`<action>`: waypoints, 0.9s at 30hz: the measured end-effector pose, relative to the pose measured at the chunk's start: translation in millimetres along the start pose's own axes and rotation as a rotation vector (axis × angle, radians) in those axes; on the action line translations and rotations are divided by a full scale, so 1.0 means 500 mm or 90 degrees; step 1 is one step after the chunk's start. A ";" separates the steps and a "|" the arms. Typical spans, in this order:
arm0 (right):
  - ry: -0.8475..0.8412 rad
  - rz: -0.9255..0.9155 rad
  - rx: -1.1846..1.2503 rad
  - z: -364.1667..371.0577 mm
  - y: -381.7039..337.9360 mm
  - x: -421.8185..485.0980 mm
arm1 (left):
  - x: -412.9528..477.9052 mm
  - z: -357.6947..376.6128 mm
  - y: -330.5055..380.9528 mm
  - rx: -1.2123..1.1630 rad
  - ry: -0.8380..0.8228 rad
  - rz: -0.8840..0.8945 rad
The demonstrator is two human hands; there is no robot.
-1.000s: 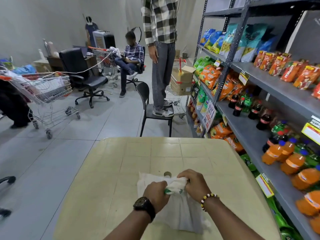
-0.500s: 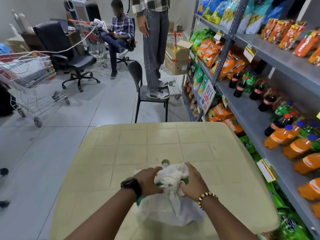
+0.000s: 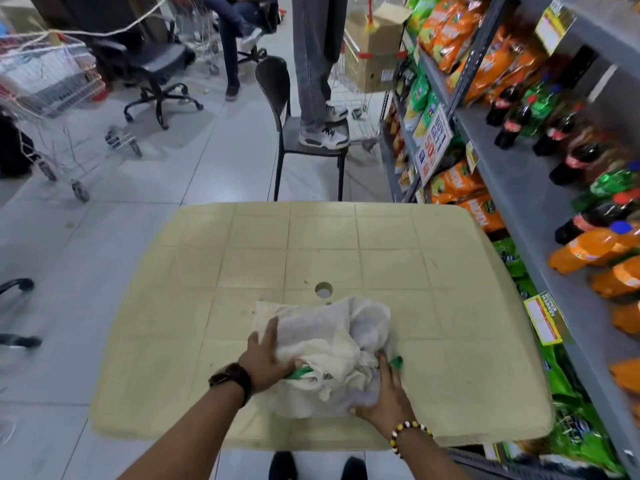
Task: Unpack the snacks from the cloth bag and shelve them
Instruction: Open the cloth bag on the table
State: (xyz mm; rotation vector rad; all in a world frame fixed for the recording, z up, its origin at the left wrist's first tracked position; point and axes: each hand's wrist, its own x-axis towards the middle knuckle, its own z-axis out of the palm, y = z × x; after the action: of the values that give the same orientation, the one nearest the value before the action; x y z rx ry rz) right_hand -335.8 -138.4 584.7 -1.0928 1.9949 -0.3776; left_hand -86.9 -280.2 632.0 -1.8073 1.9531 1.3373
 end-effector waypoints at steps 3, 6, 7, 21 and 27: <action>0.031 -0.009 -0.014 0.006 0.007 0.021 | 0.007 0.015 -0.008 -0.006 0.041 0.014; 0.054 -0.021 -0.035 0.010 0.027 0.055 | 0.024 0.021 -0.002 -0.017 0.078 0.008; 0.057 -0.020 -0.043 0.010 0.033 0.067 | 0.028 0.022 0.002 -0.021 0.087 0.005; 0.054 -0.034 -0.063 -0.126 -0.067 0.053 | 0.010 -0.013 0.067 0.164 0.126 0.045; 0.128 -0.125 -0.033 -0.109 -0.116 -0.006 | -0.013 -0.013 0.145 0.317 0.031 0.337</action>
State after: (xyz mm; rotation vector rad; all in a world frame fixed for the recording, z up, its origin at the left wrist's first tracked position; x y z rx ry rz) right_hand -344.4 -175.8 654.7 -1.3344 2.0866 -0.5607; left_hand -145.0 -289.8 675.1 -1.1494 2.6081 0.7896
